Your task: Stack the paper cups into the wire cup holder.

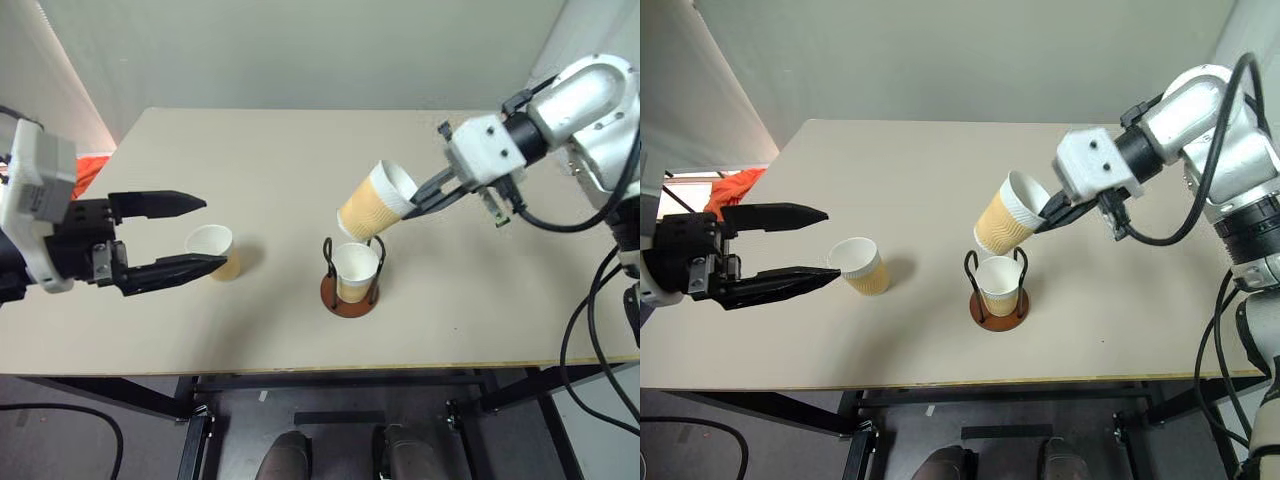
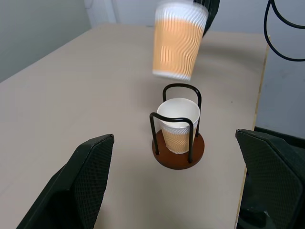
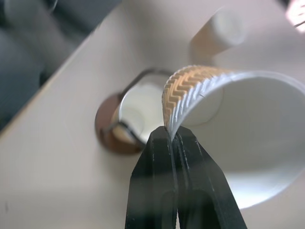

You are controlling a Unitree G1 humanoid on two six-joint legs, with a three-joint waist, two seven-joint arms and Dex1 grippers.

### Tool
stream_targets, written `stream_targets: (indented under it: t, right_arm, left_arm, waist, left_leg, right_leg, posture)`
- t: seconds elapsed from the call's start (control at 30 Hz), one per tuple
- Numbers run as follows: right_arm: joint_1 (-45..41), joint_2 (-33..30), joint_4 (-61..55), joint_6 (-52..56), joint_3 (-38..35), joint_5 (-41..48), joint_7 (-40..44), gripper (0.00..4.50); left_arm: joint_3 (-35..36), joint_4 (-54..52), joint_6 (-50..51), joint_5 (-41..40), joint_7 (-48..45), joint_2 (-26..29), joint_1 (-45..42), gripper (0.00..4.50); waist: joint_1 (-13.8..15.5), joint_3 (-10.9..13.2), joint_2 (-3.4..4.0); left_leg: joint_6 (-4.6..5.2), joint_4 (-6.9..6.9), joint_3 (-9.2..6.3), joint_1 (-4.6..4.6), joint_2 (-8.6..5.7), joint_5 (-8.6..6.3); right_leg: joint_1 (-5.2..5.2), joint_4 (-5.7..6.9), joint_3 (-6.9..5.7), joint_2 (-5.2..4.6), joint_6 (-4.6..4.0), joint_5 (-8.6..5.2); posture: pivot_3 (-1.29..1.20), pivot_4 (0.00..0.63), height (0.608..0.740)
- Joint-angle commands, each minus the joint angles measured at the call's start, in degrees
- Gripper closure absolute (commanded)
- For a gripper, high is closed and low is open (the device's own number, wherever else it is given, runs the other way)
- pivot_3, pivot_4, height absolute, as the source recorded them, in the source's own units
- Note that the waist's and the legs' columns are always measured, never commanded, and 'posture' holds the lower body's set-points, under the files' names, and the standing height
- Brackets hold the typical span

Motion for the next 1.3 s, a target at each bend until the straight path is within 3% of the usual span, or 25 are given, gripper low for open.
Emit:
stream_targets:
  t: [0.03,0.3,0.4,0.87,0.97,1.2,1.3]
  right_arm:
    - [-4.0,0.7,1.9,-9.2,3.9,-1.9,0.2,4.46]
    - [-9.8,-0.4,5.2,-21.4,15.3,-1.0,0.2,4.46]
    - [-10.9,1.2,8.6,-25.7,16.7,-3.7,0.2,4.46]
    - [-12.4,3.0,9.1,-28.1,18.3,-0.9,0.2,4.46]
    - [-12.2,2.9,9.2,-28.0,18.2,-1.4,0.2,3.87]
    - [-12.1,1.4,5.7,-24.8,18.3,2.3,0.2,1.55]
    - [-11.5,2.4,5.9,-20.4,14.9,5.0,0.2,0.52]
  left_arm:
    - [-0.1,0.5,-1.1,0.5,-0.3,0.9,-1.4,0.0]
    - [0.8,-0.7,-0.6,0.1,0.2,0.6,-0.7,0.0]
    - [1.4,-1.5,-0.2,-0.3,0.8,0.2,-0.1,0.0]
    - [2.8,-3.0,0.3,-0.6,2.2,-0.4,1.3,0.0]
    - [2.9,-2.9,0.3,-0.5,2.2,-0.4,1.3,0.0]
    - [2.3,-2.6,0.0,-0.2,2.0,-0.3,1.1,0.0]
    - [2.4,-2.0,-0.3,1.7,1.4,0.5,2.0,0.0]
  waist:
    - [0.0,0.0,0.0]
    - [0.1,0.0,-0.01]
    - [0.1,0.0,-0.01]
    - [0.0,0.0,-0.01]
    - [0.0,0.0,-0.01]
    - [0.0,0.0,-0.01]
    - [0.0,0.0,-0.01]
  left_leg:
    - [0.0,0.0,0.0,0.0,0.0,0.0]
    - [0.1,0.0,0.0,-0.11,0.0,-0.11]
    - [0.09,0.0,0.0,-0.11,0.0,-0.14]
    - [0.03,0.0,-0.01,-0.09,0.01,-0.2]
    - [0.01,0.0,-0.02,-0.08,0.02,-0.22]
    - [-0.01,0.0,-0.01,-0.09,0.01,-0.29]
    - [-0.02,0.0,-0.01,-0.08,0.01,-0.31]
  right_leg:
    - [-0.02,0.02,0.0,0.0,0.0,0.0]
    - [-0.07,0.06,0.0,-0.03,-0.06,-0.03]
    - [-0.07,0.06,0.0,-0.04,-0.06,-0.03]
    - [-0.08,0.08,-0.01,-0.05,-0.06,-0.03]
    - [-0.08,0.09,-0.01,-0.05,-0.07,-0.04]
    - [-0.08,0.08,-0.01,-0.05,-0.09,-0.05]
    - [-0.08,0.07,-0.02,-0.04,-0.1,-0.06]
  posture:
    - [0.0,0.15,0.74]
    - [0.0,0.15,0.74]
    - [0.0,0.15,0.74]
    - [0.0,0.15,0.74]
    - [0.0,0.15,0.74]
    - [0.0,0.15,0.74]
    - [0.0,0.15,0.74]
